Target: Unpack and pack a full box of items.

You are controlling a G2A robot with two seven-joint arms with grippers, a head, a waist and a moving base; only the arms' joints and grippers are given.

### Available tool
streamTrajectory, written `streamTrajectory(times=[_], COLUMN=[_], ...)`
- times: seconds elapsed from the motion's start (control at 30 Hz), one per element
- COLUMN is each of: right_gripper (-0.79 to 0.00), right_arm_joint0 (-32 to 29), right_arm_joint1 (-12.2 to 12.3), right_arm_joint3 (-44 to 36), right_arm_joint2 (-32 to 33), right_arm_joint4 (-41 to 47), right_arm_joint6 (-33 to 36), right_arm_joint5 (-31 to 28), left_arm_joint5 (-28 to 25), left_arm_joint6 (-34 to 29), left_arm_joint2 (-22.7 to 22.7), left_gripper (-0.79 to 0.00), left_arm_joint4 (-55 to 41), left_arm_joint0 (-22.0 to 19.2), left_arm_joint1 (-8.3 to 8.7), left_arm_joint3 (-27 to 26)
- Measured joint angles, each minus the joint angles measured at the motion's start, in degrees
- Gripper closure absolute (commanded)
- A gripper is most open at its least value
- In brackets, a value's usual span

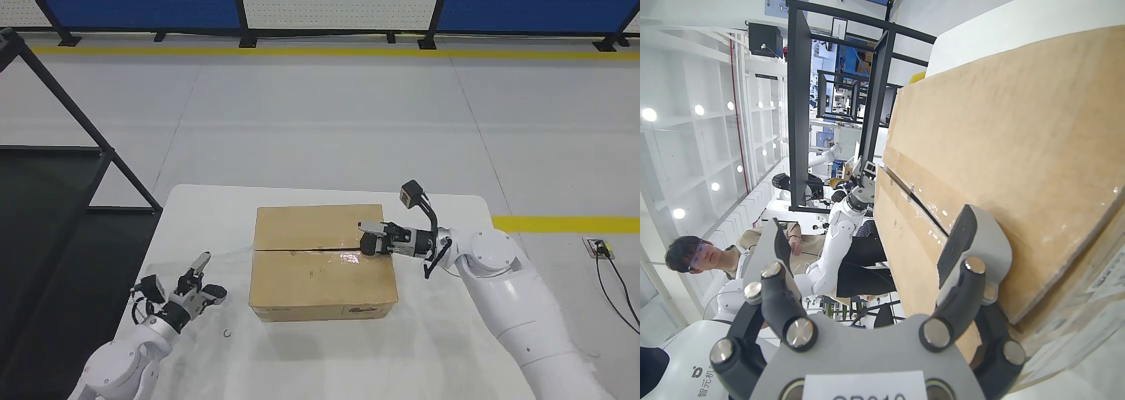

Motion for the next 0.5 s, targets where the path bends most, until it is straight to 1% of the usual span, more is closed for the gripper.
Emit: streamTrajectory(times=[0.17, 0.27, 0.5], right_gripper=[-0.785, -0.785, -0.785], right_arm_joint0=[0.00, 0.00, 0.00], right_arm_joint1=[0.00, 0.00, 0.00], right_arm_joint3=[0.00, 0.00, 0.00], right_arm_joint2=[0.00, 0.00, 0.00], right_arm_joint4=[0.00, 0.00, 0.00], right_arm_joint6=[0.00, 0.00, 0.00], right_arm_joint5=[0.00, 0.00, 0.00], left_arm_joint5=[-1.77, -2.49, -4.01], left_arm_joint6=[4.39, 5.80, 10.59], left_arm_joint2=[3.61, 5.46, 7.09], left_gripper=[-0.785, -0.785, -0.785], left_arm_joint4=[-3.57, -4.52, -6.36], left_arm_joint0=[-5.31, -7.79, -11.61], left_arm_joint1=[-1.31, -1.94, -3.09], left_arm_joint3=[6.11, 8.61, 12.27])
